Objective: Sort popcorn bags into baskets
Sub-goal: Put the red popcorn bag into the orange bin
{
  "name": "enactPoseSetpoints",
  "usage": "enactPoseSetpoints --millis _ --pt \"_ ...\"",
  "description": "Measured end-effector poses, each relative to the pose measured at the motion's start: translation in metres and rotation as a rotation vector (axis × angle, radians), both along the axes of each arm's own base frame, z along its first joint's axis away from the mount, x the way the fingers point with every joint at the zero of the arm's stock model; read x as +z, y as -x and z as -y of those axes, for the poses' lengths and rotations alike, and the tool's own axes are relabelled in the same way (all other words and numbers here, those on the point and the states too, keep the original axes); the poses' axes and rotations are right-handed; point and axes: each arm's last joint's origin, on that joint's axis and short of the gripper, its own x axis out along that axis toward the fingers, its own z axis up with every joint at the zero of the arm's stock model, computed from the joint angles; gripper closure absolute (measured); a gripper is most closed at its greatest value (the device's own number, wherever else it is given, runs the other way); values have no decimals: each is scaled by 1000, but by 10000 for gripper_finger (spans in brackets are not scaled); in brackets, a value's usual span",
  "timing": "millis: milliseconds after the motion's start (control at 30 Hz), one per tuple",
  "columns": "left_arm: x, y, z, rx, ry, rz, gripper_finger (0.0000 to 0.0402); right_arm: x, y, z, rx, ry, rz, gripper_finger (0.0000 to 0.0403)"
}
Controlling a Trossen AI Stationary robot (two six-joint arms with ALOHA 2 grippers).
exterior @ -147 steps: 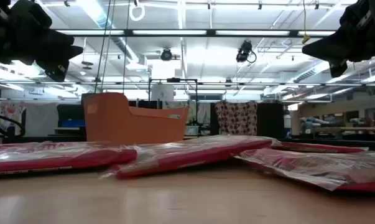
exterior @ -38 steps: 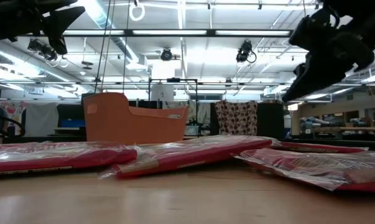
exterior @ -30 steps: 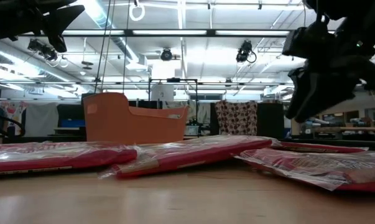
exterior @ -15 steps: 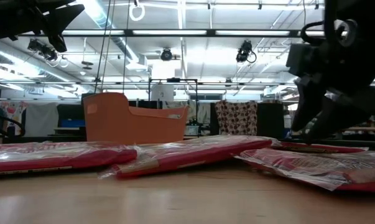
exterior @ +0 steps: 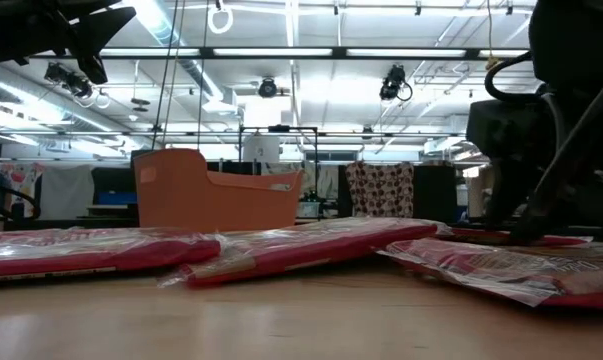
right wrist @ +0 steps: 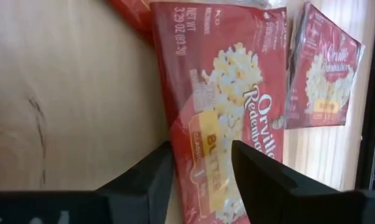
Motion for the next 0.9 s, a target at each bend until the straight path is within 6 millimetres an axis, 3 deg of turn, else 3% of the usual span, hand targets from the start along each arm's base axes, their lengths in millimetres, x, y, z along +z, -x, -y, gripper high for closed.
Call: enactPoseSetpoints --millis 333,567,900 --pt "0 0 0 -14 28 4 285 -1 -1 2 26 -36 -55 388" --pt "0 0 0 -14 28 3 285 11 -10 -2 57 -1 -45 395" --pt "1 1 0 -14 34 23 285 44 -41 2 112 173 51 397"
